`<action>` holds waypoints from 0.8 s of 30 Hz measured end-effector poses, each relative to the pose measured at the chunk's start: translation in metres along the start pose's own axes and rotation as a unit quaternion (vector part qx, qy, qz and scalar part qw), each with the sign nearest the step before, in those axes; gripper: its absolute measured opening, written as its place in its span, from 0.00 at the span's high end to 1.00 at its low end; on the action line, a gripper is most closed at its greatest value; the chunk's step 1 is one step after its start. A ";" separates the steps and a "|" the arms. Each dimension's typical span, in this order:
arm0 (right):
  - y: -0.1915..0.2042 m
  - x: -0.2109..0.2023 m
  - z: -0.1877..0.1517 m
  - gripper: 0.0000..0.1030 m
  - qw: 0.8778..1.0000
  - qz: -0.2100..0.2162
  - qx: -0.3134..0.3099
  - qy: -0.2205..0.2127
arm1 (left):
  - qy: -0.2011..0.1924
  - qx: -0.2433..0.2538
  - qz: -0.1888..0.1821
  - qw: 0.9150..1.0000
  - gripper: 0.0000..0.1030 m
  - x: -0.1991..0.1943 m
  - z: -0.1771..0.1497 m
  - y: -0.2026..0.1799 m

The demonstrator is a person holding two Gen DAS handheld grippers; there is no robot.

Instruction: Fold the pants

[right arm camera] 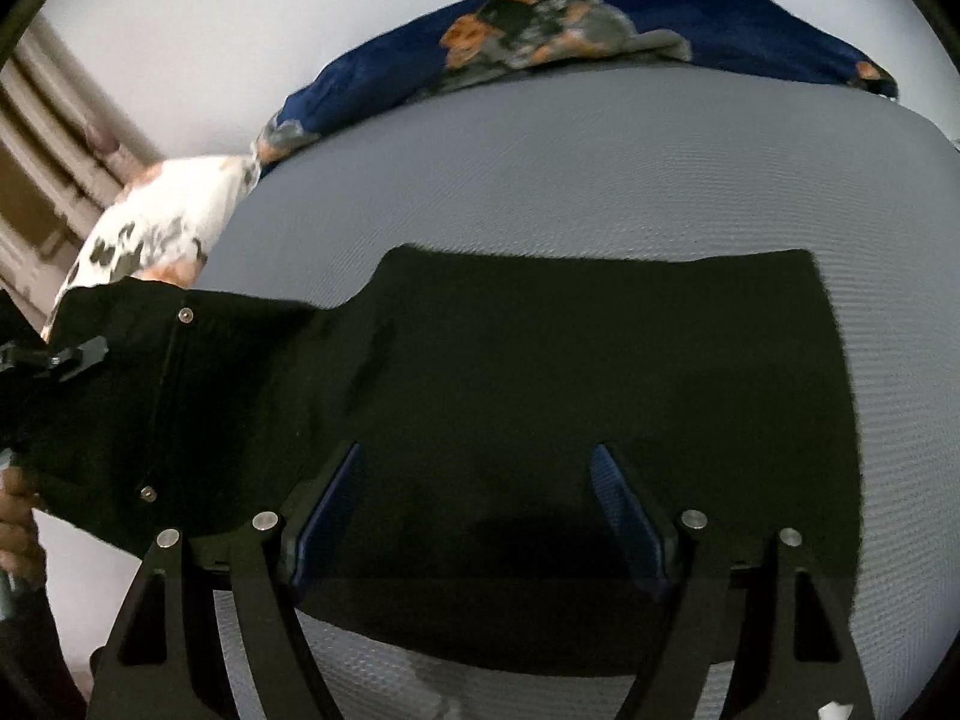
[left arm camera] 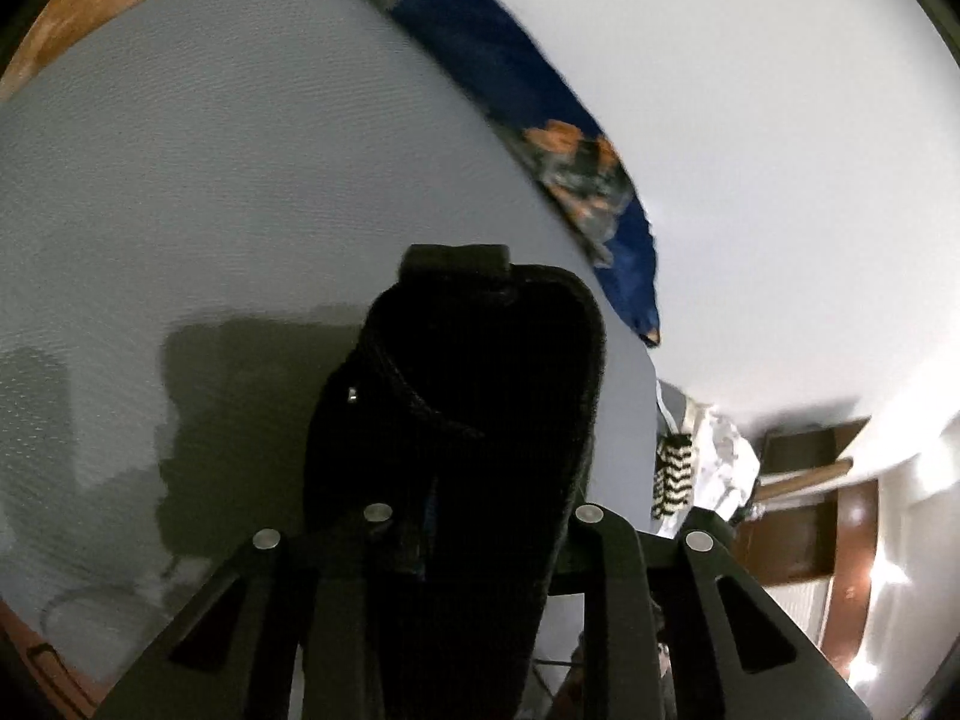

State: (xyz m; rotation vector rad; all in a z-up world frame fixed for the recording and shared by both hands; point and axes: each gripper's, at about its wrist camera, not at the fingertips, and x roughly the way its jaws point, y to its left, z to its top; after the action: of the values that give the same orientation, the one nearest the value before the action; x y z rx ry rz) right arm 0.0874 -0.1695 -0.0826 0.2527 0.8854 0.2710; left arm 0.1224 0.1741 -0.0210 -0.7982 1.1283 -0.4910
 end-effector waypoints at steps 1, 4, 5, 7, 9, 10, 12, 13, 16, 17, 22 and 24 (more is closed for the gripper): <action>-0.007 -0.004 0.001 0.27 1.000 -0.003 0.003 -0.005 | 0.000 0.005 -0.002 1.000 0.76 0.004 -0.002 -0.008; -0.024 -0.014 0.001 0.27 1.000 -0.007 0.011 -0.015 | 0.007 0.015 -0.012 1.000 0.76 0.022 -0.006 -0.035; -0.031 -0.018 0.000 0.27 1.000 -0.013 0.014 -0.018 | 0.010 0.017 -0.014 1.000 0.76 0.029 -0.006 -0.042; -0.045 -0.024 0.000 0.27 0.999 -0.028 0.015 -0.022 | 0.020 0.023 -0.020 0.999 0.76 0.045 -0.008 -0.058; -0.058 -0.029 -0.001 0.27 0.999 -0.043 0.017 -0.023 | 0.028 0.033 -0.019 0.999 0.76 0.063 -0.010 -0.073; -0.063 -0.030 -0.002 0.27 0.998 -0.051 0.018 -0.023 | 0.029 0.035 -0.017 0.999 0.76 0.071 -0.011 -0.079; -0.076 -0.036 -0.003 0.27 0.998 -0.052 0.024 -0.028 | 0.035 0.044 -0.013 0.998 0.76 0.087 -0.014 -0.092; -0.083 -0.038 -0.003 0.27 0.998 -0.051 0.030 -0.029 | 0.038 0.046 -0.011 0.998 0.76 0.096 -0.016 -0.097; -0.101 -0.042 -0.005 0.27 0.997 -0.044 0.046 -0.033 | 0.048 0.054 -0.004 0.997 0.76 0.116 -0.022 -0.109; -0.106 -0.044 -0.006 0.27 0.997 -0.044 0.050 -0.034 | 0.051 0.055 0.000 0.997 0.76 0.124 -0.024 -0.112; -0.129 -0.051 -0.007 0.27 0.996 -0.043 0.067 -0.043 | 0.055 0.069 0.034 0.996 0.76 0.161 -0.031 -0.123; -0.137 -0.050 -0.006 0.27 0.995 -0.043 0.075 -0.044 | 0.055 0.078 0.047 0.994 0.76 0.173 -0.036 -0.126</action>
State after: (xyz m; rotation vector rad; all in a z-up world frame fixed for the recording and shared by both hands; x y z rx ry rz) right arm 0.0697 -0.3138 -0.0946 0.3616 0.8287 0.1125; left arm 0.1586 -0.0400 -0.0350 -0.5853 1.2082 -0.5424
